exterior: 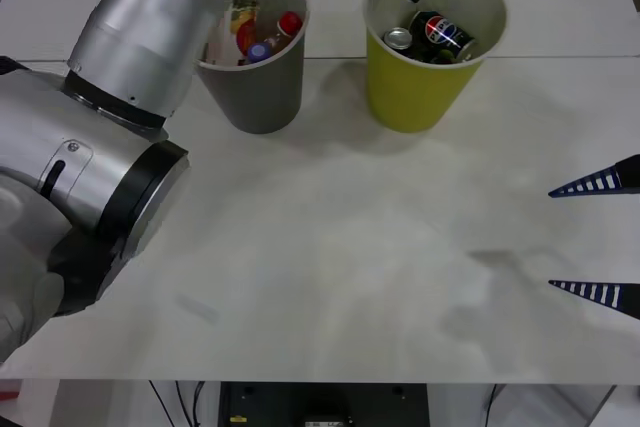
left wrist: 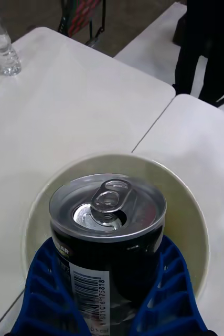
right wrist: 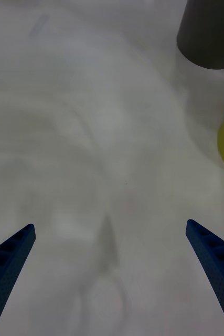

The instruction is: Put the can into the green bin and the plastic bottle into the gray bin

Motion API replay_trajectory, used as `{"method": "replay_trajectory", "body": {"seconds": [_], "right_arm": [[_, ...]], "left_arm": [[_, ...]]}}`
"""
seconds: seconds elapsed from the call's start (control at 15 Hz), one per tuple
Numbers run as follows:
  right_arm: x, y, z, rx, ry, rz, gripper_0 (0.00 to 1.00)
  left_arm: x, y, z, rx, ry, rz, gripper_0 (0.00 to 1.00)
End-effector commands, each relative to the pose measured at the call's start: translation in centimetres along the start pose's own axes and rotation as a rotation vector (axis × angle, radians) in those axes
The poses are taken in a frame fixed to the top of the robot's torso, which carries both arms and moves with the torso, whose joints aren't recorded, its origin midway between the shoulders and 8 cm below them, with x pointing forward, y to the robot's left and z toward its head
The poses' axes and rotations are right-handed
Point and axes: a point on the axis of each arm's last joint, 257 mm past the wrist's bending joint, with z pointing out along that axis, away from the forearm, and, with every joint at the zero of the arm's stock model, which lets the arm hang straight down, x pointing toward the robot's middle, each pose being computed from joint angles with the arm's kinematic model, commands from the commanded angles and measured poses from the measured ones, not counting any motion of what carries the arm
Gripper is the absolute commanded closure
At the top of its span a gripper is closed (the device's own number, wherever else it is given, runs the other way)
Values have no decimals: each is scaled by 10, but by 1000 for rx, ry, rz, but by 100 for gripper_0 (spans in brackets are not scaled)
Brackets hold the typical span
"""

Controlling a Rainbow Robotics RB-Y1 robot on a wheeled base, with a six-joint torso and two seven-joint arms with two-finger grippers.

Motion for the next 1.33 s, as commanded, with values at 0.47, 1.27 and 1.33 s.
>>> {"method": "replay_trajectory", "body": {"seconds": [0.47, 1.27, 1.33], "right_arm": [[0, 0, 0, 0, 0, 0, 0], [0, 0, 0, 0, 0, 0, 0], [0, 0, 0, 0, 0, 0, 0]], "left_arm": [[-6, -32, 22, 36, -30, 46, 88], [26, 39, -27, 21, 34, 92, 0], [32, 48, -46, 35, 55, 97, 0]]}}
